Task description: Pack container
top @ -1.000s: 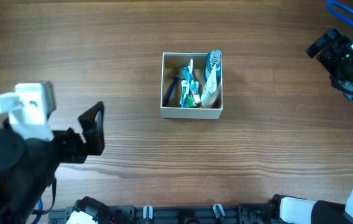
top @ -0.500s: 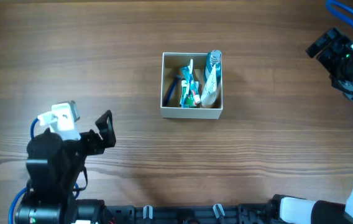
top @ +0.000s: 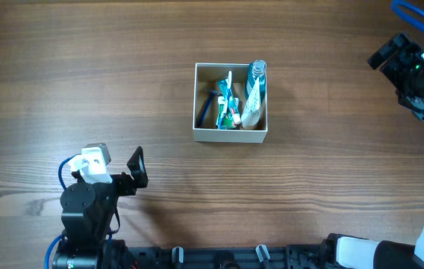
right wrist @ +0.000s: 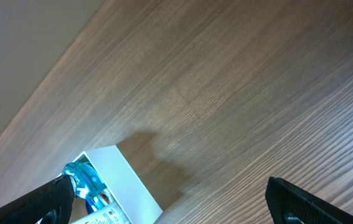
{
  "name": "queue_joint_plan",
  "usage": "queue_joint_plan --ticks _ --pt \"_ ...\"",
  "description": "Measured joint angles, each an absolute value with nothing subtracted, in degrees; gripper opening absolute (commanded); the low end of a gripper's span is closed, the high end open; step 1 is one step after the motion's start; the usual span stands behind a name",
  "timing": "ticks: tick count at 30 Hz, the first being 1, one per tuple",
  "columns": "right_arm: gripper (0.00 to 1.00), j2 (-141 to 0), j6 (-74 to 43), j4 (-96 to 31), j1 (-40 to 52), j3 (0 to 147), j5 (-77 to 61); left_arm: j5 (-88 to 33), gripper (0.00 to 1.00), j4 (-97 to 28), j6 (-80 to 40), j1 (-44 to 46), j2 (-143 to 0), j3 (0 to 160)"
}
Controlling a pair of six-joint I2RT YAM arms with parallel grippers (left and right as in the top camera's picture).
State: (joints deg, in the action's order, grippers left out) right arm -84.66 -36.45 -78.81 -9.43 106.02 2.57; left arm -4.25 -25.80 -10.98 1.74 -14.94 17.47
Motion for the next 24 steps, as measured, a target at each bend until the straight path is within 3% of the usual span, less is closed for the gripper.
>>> queue_joint_plan --ticks 8,24 --pt "1.0 -84.71 -36.45 -78.78 -9.43 106.02 2.57 -5.1 1.0 -23.27 -10.98 1.74 -8.43 7.55" --pt "1.0 -84.71 -36.45 -78.81 -9.43 106.02 2.57 -5.1 1.0 -22.9 -10.98 1.74 -5.76 7.44"
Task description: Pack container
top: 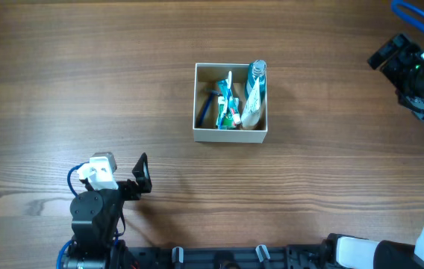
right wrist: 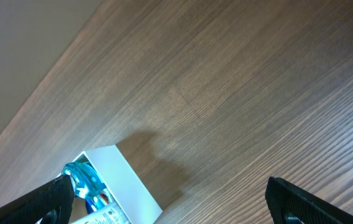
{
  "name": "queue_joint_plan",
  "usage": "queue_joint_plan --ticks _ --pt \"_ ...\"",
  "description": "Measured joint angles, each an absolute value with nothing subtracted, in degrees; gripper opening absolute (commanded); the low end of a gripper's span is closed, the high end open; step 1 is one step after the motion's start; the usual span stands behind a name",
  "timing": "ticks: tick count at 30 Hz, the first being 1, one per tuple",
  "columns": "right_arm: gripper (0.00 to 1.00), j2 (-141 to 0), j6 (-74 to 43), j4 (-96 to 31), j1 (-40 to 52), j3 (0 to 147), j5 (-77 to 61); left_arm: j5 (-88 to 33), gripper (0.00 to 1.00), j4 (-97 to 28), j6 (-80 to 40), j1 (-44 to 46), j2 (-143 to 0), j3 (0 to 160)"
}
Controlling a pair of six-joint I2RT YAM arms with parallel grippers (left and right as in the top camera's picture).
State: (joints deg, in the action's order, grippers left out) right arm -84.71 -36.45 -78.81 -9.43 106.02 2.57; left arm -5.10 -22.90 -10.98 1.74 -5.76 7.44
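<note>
A white open box [top: 231, 132] stands at the table's middle, holding a white tube with a teal cap [top: 254, 90], toothbrushes and small packets [top: 227, 104]. In the right wrist view the box corner [right wrist: 123, 180] and teal cap [right wrist: 84, 180] sit at the lower left. My right gripper [right wrist: 170, 208] is far right of the box, raised, open with nothing between its fingers. My left gripper [top: 143, 173] is at the near left, empty; its jaws show only edge-on.
The wooden table [top: 331, 172] surrounds the box with bare surface. My left arm's base [top: 96, 217] sits at the near left edge and my right arm [top: 413, 71] at the far right edge.
My left arm has drawn back slightly toward the near edge and turned a little. The right arm and the box contents have not moved.
</note>
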Motion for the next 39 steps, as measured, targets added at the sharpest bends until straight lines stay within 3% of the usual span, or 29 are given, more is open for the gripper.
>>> queue_joint_plan --ticks 11,16,19,23,27,32,39 --pt "1.0 -84.07 -36.38 -82.17 -9.43 104.81 5.85 -5.13 1.0 -22.9 -10.98 1.74 -5.76 7.44" --pt "1.0 -65.43 -24.36 -52.18 -8.97 83.35 4.95 -5.32 1.0 -22.87 -10.98 1.74 -5.65 7.42" --pt "1.0 -45.93 -9.1 -37.82 -8.49 62.7 -1.87 -5.5 1.0 -22.85 -10.98 1.74 -5.65 7.4" --pt "1.0 -27.68 4.34 -36.25 -8.38 39.38 -5.63 -5.52 1.0 -22.83 -10.96 1.74 -5.67 7.31" --pt "1.0 -15.14 7.22 -30.13 -8.38 21.52 -7.53 -5.52 1.0 -22.87 -10.98 1.74 -5.67 7.31" --pt "1.0 -7.97 3.79 -26.48 -8.38 11.09 -9.43 -5.52 1.0 -22.87 -10.98 1.74 -5.67 7.31" --pt "1.0 -6.09 -0.23 -24.34 -8.38 8.1 -9.65 -5.52 1.0 -22.87 -10.98 1.74 -5.67 7.31"
